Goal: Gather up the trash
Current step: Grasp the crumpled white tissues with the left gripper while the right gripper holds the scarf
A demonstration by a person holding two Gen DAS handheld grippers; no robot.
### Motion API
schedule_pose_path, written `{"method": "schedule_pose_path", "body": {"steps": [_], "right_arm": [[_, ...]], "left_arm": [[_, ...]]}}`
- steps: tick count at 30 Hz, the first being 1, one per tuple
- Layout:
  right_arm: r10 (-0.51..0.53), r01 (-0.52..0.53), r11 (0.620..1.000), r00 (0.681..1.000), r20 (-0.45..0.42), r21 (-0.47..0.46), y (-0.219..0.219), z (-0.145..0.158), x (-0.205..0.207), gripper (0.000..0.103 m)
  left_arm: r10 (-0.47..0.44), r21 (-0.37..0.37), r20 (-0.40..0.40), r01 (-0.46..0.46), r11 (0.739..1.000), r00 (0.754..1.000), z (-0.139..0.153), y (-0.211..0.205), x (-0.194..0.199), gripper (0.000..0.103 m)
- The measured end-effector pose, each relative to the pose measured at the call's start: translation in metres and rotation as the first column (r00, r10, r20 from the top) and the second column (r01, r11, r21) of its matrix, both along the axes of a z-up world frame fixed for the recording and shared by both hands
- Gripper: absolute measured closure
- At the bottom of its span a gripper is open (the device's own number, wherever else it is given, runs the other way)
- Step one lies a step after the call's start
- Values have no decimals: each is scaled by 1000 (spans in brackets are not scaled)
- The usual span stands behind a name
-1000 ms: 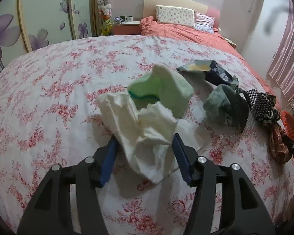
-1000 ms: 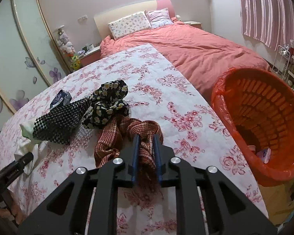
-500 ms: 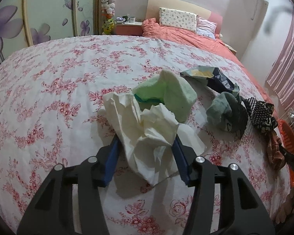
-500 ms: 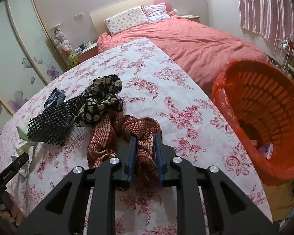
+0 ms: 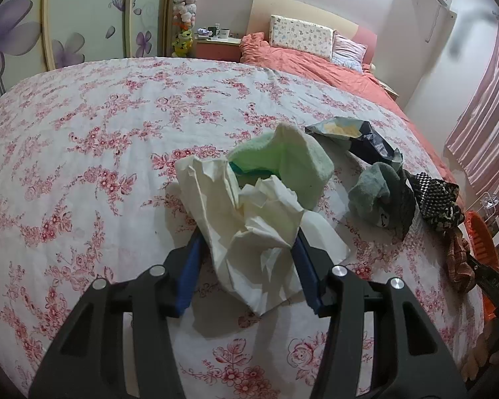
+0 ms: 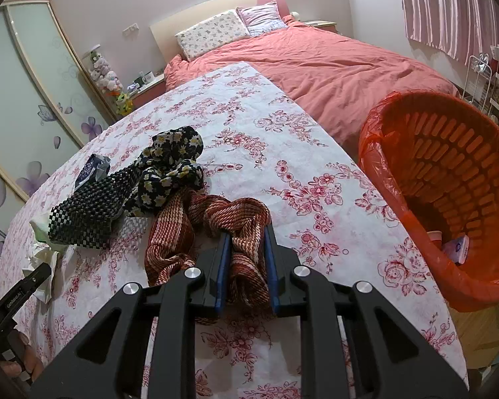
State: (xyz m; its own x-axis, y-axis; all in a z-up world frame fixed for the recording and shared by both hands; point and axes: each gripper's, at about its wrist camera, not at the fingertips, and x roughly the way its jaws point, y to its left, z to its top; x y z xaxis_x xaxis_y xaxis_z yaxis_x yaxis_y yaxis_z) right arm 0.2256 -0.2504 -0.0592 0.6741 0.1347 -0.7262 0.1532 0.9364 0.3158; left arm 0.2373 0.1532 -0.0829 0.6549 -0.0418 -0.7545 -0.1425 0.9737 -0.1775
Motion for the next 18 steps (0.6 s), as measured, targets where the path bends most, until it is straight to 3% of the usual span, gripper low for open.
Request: {"method": "schedule_pose_path", "body": {"steps": [12, 18], "right_arm": [[-1, 1, 1000, 1000, 0, 4, 0, -1, 0, 84], [15, -14, 1000, 1000, 23, -26, 3, 4, -4, 87]], "left_arm": [[0, 1, 0, 0, 1000, 1000, 0, 0, 0, 51], [-15, 15, 0, 15, 1000, 1000, 1, -2, -1, 61]]}}
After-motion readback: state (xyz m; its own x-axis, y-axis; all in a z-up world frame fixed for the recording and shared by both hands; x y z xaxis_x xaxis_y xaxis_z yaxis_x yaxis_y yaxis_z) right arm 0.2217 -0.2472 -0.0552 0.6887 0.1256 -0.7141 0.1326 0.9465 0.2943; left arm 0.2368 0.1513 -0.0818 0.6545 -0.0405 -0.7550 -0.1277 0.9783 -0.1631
